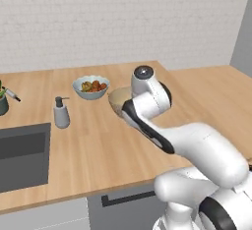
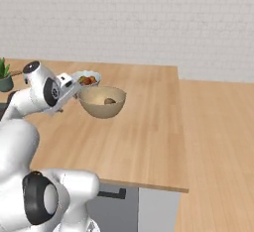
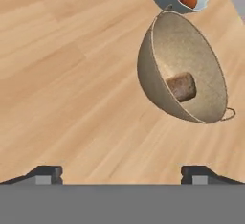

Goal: Open the cabinet, pick up the bread from the cabinet and place it in the basket. Then move the basket to the dining counter.

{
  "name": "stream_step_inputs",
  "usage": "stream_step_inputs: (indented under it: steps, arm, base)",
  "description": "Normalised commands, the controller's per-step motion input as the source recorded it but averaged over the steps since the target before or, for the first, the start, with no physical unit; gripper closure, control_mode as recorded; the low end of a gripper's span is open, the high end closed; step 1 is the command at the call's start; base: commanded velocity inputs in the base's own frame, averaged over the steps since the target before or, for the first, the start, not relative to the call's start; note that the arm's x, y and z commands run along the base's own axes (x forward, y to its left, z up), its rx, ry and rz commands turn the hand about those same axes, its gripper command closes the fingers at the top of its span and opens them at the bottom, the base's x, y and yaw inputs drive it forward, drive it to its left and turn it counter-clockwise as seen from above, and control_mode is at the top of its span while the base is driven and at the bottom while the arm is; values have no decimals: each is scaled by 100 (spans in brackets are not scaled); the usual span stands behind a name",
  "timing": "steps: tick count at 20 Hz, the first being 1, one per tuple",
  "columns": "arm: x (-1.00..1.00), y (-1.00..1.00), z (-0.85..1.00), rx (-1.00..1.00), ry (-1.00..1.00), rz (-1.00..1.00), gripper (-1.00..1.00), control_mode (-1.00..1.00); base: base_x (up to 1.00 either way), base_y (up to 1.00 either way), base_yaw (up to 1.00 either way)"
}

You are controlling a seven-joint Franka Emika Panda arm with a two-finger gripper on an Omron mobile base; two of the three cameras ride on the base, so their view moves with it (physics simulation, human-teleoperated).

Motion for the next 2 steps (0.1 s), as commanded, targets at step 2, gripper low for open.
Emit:
stream_step_inputs:
  steps: [2]
  arm:
    - [-100,-39,27,19,0,-34,-100,-100]
  base:
    - [0,0,0]
